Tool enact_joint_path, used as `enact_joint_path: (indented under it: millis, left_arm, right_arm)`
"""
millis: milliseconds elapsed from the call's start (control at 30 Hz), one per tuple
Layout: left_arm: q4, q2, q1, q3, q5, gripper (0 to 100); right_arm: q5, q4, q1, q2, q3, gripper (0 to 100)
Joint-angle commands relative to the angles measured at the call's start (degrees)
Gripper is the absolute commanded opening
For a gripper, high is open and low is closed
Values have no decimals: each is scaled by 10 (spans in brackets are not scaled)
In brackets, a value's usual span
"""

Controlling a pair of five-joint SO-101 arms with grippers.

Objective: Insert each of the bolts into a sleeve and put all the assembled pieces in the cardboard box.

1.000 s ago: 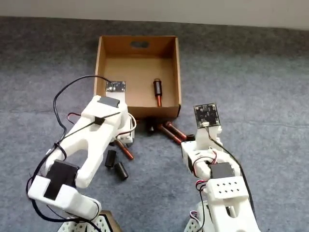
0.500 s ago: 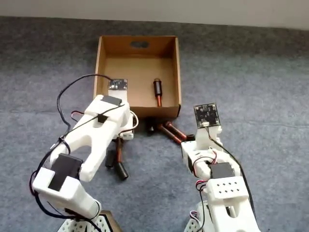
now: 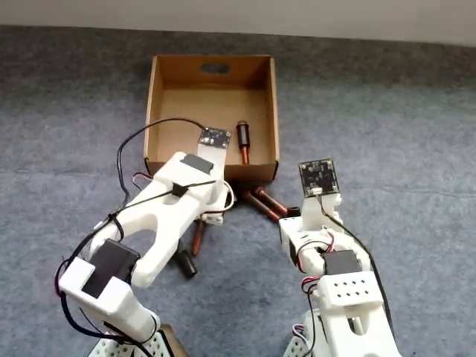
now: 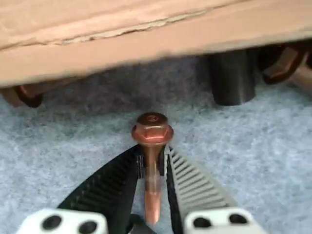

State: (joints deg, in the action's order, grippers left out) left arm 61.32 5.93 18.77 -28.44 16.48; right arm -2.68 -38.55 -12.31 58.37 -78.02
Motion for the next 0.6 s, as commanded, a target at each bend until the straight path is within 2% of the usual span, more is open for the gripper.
enact_joint_path:
  millis: [0,167,567]
  left_arm:
    - [-29,-7,7,5,-19,53]
    - [-80,-8,26,-38,-61,133]
    - [-167,-69,27,-102,-62,134]
  right_arm:
    - [2,10,6,9,4,5]
    - [2,10,6,9,4,5]
    - [1,10,6,7,4,5]
